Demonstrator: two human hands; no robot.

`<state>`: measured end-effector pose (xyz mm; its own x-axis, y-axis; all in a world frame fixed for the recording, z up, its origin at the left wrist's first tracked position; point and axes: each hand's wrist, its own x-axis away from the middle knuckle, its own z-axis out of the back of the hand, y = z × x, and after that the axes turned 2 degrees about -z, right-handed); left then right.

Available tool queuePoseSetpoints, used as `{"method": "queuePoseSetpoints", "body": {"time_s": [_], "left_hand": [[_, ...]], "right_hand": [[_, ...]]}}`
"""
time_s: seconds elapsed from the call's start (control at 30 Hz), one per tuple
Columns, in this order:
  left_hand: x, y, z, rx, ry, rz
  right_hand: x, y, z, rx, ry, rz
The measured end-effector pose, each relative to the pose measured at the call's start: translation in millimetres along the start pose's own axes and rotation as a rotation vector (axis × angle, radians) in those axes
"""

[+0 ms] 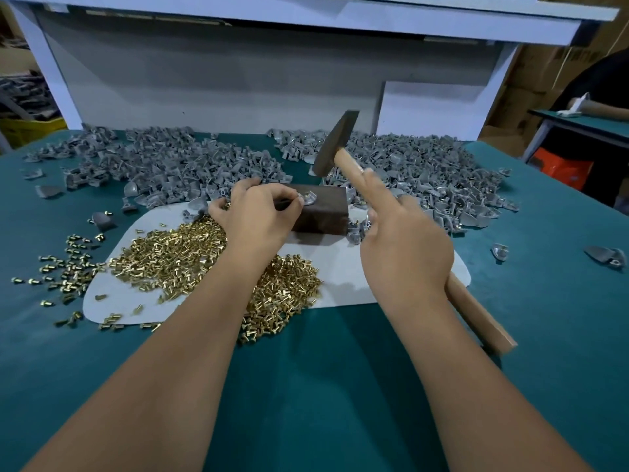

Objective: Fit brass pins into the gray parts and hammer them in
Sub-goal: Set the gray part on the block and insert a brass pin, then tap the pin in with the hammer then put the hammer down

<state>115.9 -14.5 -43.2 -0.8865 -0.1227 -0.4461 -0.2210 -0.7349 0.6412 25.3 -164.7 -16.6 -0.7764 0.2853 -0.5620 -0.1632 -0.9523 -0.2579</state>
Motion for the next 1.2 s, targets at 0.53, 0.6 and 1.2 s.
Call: {"method": "queuePoseSetpoints", "body": {"time_s": [0.53, 0.6, 1.2], "left_hand": [[5, 3, 11, 0.237, -0.115, 0.068], [5, 4, 11, 0.236, -0.119, 0.069], [0, -2, 7, 0.13, -0.069, -0.006]], "right_hand": [[-18, 28, -16, 0.115, -0.153, -0.157], [-19, 28, -18, 0.124, -0.172, -0.161], [-60, -44, -50, -0.478, -0.298, 0.05]]}}
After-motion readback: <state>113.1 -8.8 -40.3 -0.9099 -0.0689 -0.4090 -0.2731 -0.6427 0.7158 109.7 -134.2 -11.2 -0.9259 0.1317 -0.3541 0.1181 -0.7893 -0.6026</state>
